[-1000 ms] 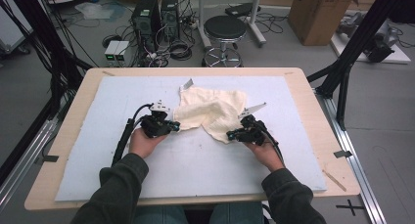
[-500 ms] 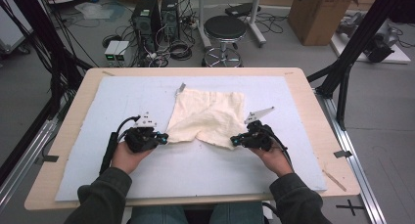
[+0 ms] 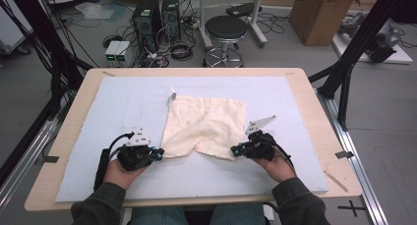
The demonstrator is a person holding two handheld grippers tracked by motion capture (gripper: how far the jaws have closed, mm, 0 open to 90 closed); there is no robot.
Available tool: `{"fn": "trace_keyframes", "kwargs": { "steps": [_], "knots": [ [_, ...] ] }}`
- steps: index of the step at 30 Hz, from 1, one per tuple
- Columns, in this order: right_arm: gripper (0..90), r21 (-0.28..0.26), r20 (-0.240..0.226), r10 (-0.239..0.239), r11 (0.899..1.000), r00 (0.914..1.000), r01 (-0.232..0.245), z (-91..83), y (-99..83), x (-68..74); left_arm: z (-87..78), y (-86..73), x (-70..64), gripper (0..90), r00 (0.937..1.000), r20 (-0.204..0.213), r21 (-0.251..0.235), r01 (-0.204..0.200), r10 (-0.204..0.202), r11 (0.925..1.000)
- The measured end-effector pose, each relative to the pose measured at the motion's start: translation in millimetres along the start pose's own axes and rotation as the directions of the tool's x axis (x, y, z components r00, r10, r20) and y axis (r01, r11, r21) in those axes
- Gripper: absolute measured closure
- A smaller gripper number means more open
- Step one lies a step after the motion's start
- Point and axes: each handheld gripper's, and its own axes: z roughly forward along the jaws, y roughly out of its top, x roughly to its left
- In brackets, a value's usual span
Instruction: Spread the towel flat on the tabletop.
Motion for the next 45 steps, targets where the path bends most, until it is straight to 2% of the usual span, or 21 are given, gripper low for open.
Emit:
{"fn": "trace_keyframes", "kwargs": {
  "steps": [5, 7, 13, 18, 26, 30, 34, 40, 43, 44, 45],
  "knots": [
    [88.1, -0.005, 0.004, -0.003, 1.000, 1.0000, 0.003, -12.8, -6.4, 0.9, -2.8, -0.3, -1.8, 87.4, 1.0000, -0.004, -0.012, 0.006, -0.006, 0.9999],
    [88.1, -0.018, 0.001, -0.004, 1.000, 1.0000, 0.004, -19.0, -9.5, 1.1, -2.8, -1.1, -3.6, 87.3, 1.0000, 0.001, -0.003, -0.004, 0.004, 1.0000],
    [88.0, -0.009, -0.002, -0.007, 1.000, 1.0000, 0.007, -28.3, -20.6, 4.8, -2.1, -6.2, -13.2, 87.3, 0.9994, 0.020, 0.014, -0.029, 0.028, 0.9995],
    [87.9, 0.010, -0.010, -0.026, 1.000, 0.9996, 0.026, -28.8, -27.4, 9.4, -3.2, -13.8, -17.0, 87.2, 0.9992, 0.023, 0.017, -0.033, 0.033, 0.9993],
    [87.6, 0.025, -0.016, -0.022, 0.999, 0.9996, 0.022, -28.3, -34.5, 9.9, -8.6, -21.0, -27.3, 87.1, 0.9989, 0.014, 0.008, -0.045, 0.045, 0.9990],
    [87.3, 0.046, -0.025, -0.022, 0.999, 0.9994, 0.024, -24.4, -35.6, 11.3, -10.8, -25.8, -31.6, 87.2, 0.9989, 0.028, 0.016, -0.038, 0.037, 0.9992],
    [86.8, 0.038, -0.029, -0.031, 0.999, 0.9991, 0.032, -23.7, -37.7, 13.3, -10.6, -27.7, -34.2, 87.1, 0.9983, 0.033, 0.022, -0.048, 0.048, 0.9986],
    [85.4, 0.021, -0.034, -0.024, 0.999, 0.9991, 0.024, -25.0, -42.6, 17.0, -11.7, -29.3, -33.3, 86.4, 0.9989, 0.034, 0.008, -0.034, 0.034, 0.9994],
    [83.2, 0.018, -0.035, -0.024, 1.000, 0.9991, 0.025, -24.7, -43.2, 18.3, -12.3, -29.2, -32.6, 80.3, 0.9990, 0.038, 0.004, -0.025, 0.025, 0.9997],
    [78.4, 0.012, -0.037, -0.022, 1.000, 0.9991, 0.022, -24.4, -43.6, 19.1, -13.0, -29.3, -32.1, 77.5, 0.9987, 0.046, -0.007, -0.020, 0.020, 0.9998],
    [78.4, 0.012, -0.037, -0.022, 1.000, 0.9991, 0.022, -24.4, -43.6, 19.1, -13.0, -29.3, -32.1, 73.7, 0.9987, 0.046, -0.007, -0.020, 0.020, 0.9998]
  ]
}}
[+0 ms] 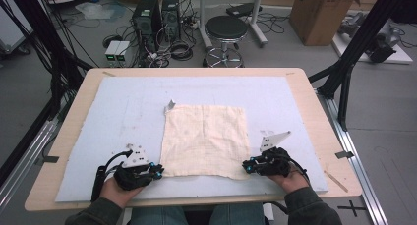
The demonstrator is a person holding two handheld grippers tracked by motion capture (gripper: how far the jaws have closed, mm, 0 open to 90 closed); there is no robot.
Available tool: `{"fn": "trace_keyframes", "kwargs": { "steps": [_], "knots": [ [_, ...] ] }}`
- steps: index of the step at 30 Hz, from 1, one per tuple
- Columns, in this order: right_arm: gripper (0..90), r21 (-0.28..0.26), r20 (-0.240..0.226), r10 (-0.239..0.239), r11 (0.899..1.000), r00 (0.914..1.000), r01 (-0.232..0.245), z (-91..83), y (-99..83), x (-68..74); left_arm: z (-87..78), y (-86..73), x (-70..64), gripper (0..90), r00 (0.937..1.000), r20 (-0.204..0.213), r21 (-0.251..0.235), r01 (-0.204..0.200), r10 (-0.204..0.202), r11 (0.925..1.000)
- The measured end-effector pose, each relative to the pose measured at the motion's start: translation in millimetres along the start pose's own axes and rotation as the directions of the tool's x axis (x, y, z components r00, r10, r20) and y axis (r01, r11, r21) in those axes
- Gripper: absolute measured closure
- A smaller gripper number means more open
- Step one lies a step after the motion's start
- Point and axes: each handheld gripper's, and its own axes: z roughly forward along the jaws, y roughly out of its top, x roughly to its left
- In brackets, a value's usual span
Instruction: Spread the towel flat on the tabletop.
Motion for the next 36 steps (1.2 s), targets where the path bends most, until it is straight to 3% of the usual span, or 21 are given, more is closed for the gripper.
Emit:
{"fn": "trace_keyframes", "kwargs": {
  "steps": [2, 7, 17, 27, 36],
  "knots": [
    [69.8, -0.019, -0.008, 0.002, 1.000, 1.0000, -0.002, -1.3, -1.0, 2.3, -1.5, -0.4, 0.8, 69.6, 1.0000, 0.007, -0.007, -0.002, 0.002, 1.0000],
    [61.6, -0.047, 0.001, 0.016, 0.999, 0.9999, -0.016, -5.5, -2.4, 4.9, -4.5, 0.7, 7.0, 62.8, 0.9995, 0.017, -0.046, 0.027, -0.026, 0.9986],
    [45.8, -0.103, 0.047, 0.019, 0.995, 0.9987, -0.014, -7.7, -0.3, 2.5, -4.0, 7.6, 16.5, 56.0, 0.9988, 0.014, -0.099, 0.048, -0.047, 0.9940],
    [36.2, -0.160, 0.105, 0.029, 0.987, 0.9941, -0.012, -13.3, 4.2, 0.4, -3.8, 10.5, 21.1, 51.4, 0.9982, -0.006, -0.129, 0.058, -0.060, 0.9900],
    [32.0, -0.183, 0.115, 0.045, 0.983, 0.9924, -0.024, -14.9, 5.5, -1.7, -6.3, 10.8, 24.4, 47.8, 0.9976, -0.029, -0.143, 0.058, -0.062, 0.9881]
  ]
}}
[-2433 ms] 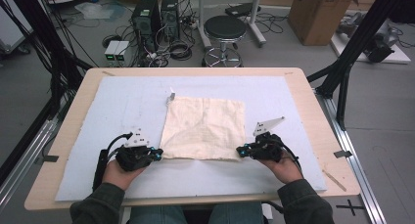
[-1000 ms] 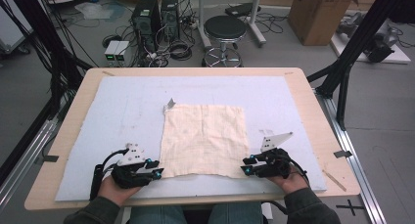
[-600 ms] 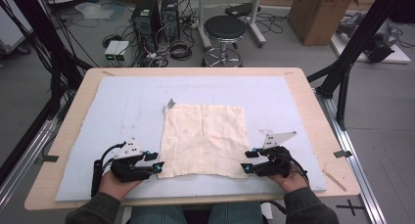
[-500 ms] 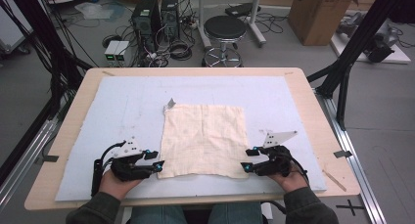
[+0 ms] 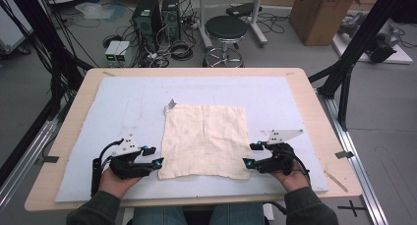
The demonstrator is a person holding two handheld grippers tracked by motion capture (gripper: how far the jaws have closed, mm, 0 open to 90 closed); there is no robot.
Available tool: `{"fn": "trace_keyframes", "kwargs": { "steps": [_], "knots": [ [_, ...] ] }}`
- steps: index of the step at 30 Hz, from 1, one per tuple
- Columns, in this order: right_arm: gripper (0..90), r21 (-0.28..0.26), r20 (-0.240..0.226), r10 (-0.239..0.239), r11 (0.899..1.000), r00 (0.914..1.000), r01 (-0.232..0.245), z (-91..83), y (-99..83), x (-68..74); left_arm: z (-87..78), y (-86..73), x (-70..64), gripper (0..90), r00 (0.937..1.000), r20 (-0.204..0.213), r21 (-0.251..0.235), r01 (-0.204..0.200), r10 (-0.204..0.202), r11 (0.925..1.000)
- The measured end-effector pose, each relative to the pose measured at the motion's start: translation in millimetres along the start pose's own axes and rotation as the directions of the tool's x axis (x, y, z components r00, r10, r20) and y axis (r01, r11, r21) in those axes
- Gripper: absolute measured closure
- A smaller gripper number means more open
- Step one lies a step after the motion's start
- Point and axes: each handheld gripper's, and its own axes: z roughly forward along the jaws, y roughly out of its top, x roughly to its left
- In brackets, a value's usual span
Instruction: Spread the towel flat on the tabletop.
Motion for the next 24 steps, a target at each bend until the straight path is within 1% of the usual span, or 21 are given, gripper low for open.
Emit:
{"fn": "trace_keyframes", "kwargs": {
  "steps": [5, 6, 9, 12, 13, 16, 20, 24],
  "knots": [
    [28.9, 0.007, 0.009, 0.012, 1.000, 0.9999, -0.012, 2.4, 0.6, -0.2, -1.0, 1.8, 2.2, 46.8, 1.0000, 0.000, -0.004, 0.003, -0.003, 1.0000],
    [28.5, 0.009, 0.009, 0.007, 1.000, 0.9999, -0.007, 3.1, 0.7, -0.4, -0.6, 2.3, 2.2, 46.4, 1.0000, -0.002, -0.011, 0.005, -0.005, 0.9999],
    [25.8, 0.011, 0.016, 0.006, 1.000, 0.9999, -0.007, 4.1, 0.5, -0.1, -0.8, 3.7, 2.7, 45.2, 1.0000, -0.002, -0.013, -0.004, 0.004, 0.9999],
    [22.2, 0.015, 0.008, 0.016, 1.000, 0.9998, -0.016, 5.9, 0.5, -1.5, -0.9, 4.0, 2.9, 44.6, 1.0000, -0.001, -0.014, -0.004, 0.004, 0.9999],
    [22.2, 0.016, 0.009, 0.023, 1.000, 0.9997, -0.023, 6.5, 0.6, -1.2, -1.3, 4.2, 3.2, 44.2, 1.0000, 0.000, -0.015, -0.005, 0.005, 0.9999],
    [21.8, 0.016, 0.013, 0.015, 1.000, 0.9998, -0.015, 7.7, 1.4, -1.6, -2.0, 5.2, 3.5, 43.2, 1.0000, -0.003, -0.025, 0.000, 0.000, 0.9997],
    [21.8, 0.015, 0.020, 0.020, 1.000, 0.9996, -0.021, 7.7, 2.4, -1.6, -1.9, 6.5, 4.3, 41.9, 1.0000, -0.001, -0.022, -0.003, 0.003, 0.9997],
    [21.9, 0.019, 0.022, 0.014, 1.000, 0.9997, -0.014, 8.8, 3.3, -3.8, -0.8, 9.7, 6.5, 41.0, 1.0000, -0.003, -0.021, 0.000, 0.000, 0.9998]
  ]
}}
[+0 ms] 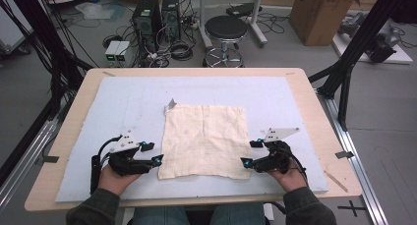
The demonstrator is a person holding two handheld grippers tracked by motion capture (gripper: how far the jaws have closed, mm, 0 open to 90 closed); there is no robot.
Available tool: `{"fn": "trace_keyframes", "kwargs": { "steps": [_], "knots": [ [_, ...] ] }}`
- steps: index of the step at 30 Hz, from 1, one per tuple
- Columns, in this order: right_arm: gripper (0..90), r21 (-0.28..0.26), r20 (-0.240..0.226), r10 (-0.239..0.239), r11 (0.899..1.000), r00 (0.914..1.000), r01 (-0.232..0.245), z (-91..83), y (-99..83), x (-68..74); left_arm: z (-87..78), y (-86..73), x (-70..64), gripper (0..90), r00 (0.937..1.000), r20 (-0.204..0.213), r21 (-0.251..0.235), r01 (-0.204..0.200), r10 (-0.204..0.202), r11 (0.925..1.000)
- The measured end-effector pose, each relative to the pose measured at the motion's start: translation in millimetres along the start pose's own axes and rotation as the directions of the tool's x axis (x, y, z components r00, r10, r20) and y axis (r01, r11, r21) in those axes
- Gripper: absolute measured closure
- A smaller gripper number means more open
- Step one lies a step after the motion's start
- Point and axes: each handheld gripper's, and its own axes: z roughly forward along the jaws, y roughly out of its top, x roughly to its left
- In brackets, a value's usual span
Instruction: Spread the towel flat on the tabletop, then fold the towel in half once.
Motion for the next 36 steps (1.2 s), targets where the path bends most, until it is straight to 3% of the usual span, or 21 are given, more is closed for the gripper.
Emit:
{"fn": "trace_keyframes", "kwargs": {
  "steps": [2, 8, 14, 24, 33, 36],
  "knots": [
    [21.8, 0.010, 0.004, 0.018, 1.000, 0.9998, -0.018, 0.6, 3.1, -3.4, 1.2, 4.9, 3.5, 40.9, 0.9998, 0.003, -0.005, 0.018, -0.018, 0.9998],
    [21.2, -0.006, 0.027, 0.031, 1.000, 0.9992, -0.031, -3.1, 21.9, -14.5, 6.0, 25.9, 8.9, 39.1, 0.9999, 0.013, 0.005, 0.004, -0.004, 1.0000],
    [19.9, 0.002, 0.017, 0.025, 1.000, 0.9995, -0.025, -2.8, 36.9, -23.7, 11.1, 50.1, 17.0, 38.8, 0.9998, 0.022, -0.007, -0.002, 0.002, 1.0000],
    [20.0, 0.006, 0.006, 0.039, 0.999, 0.9992, -0.039, -2.6, 50.4, -38.1, 16.3, 66.2, 29.7, 39.7, 0.9992, 0.038, -0.008, 0.011, -0.011, 0.9999],
    [18.0, 0.020, -0.008, 0.082, 0.996, 0.9966, -0.082, 2.5, 67.1, -65.9, 28.4, 85.2, 44.4, 39.9, 0.9994, 0.025, 0.028, 0.022, -0.022, 0.9994],
    [17.9, 0.039, -0.004, 0.076, 0.996, 0.9971, -0.076, 5.5, 71.7, -71.7, 31.5, 89.2, 50.3, 39.9, 0.9994, 0.017, 0.031, 0.028, -0.029, 0.9991]
  ]
}}
